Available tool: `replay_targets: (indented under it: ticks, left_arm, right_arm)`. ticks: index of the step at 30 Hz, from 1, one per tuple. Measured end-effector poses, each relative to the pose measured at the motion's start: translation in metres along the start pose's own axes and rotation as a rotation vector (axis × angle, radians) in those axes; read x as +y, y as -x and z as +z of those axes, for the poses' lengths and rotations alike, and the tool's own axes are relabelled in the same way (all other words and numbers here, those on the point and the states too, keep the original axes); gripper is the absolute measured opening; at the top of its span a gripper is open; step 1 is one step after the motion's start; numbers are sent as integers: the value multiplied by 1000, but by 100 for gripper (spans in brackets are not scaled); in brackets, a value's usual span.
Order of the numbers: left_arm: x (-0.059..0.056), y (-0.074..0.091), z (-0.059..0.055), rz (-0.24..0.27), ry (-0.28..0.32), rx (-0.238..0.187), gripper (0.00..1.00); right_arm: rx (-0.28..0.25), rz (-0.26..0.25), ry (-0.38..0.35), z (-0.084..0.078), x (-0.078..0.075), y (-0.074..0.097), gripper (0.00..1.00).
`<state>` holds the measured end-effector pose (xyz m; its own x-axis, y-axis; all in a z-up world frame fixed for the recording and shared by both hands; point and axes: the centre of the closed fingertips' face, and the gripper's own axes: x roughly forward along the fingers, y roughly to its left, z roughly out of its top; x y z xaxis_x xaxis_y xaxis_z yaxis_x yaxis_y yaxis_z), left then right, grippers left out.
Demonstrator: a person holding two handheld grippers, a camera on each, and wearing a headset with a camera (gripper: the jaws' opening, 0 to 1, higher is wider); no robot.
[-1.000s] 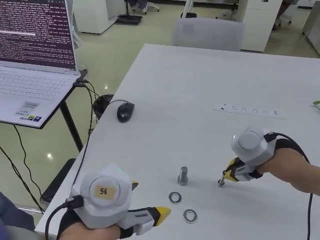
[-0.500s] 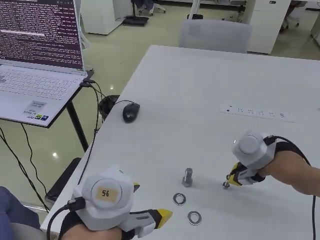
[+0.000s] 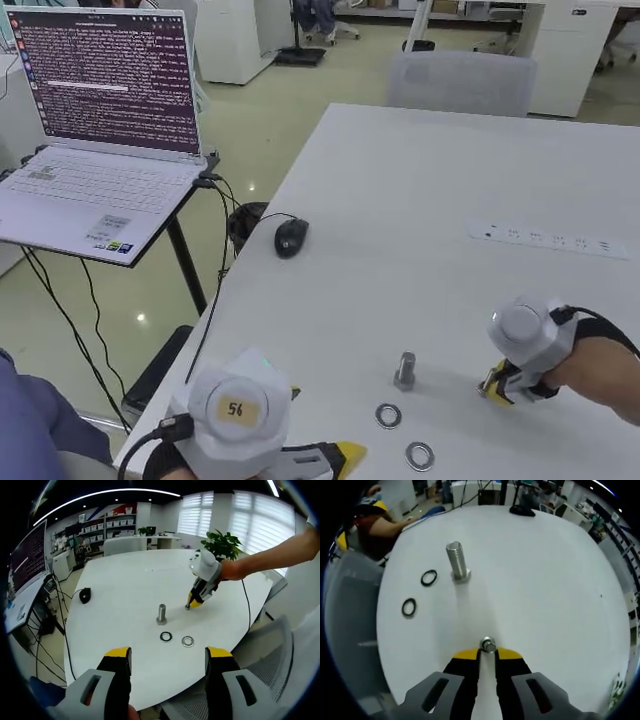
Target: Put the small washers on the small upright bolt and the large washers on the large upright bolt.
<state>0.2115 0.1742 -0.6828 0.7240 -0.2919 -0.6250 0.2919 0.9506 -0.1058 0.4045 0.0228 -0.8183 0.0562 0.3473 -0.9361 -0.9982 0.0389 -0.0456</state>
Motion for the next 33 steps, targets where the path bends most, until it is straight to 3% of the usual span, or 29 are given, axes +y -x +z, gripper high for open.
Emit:
replay_targets:
  ticks: [6,10,19,25,33]
  left_arm:
    - [-4,-2,1,-2,-4,3,59]
    - [-8,-4,4,-8,-11,4,59]
    - [-11,-6,5,-10,-15,-2,59]
    - [-13,-6,4,-6,-11,-4,59]
    - [-15,-3,5,-4,-10,-13,59]
  right_arm:
    - [-3,4,-8,-4,3,1,15]
    - [-48,-6,-44,-2,3,9,18]
    - [-131,-40,-148,-16,4,29,24]
    - [-165,-37,-181,-27,27,32,24]
    - [-192,2,-186,-27,60,22,24]
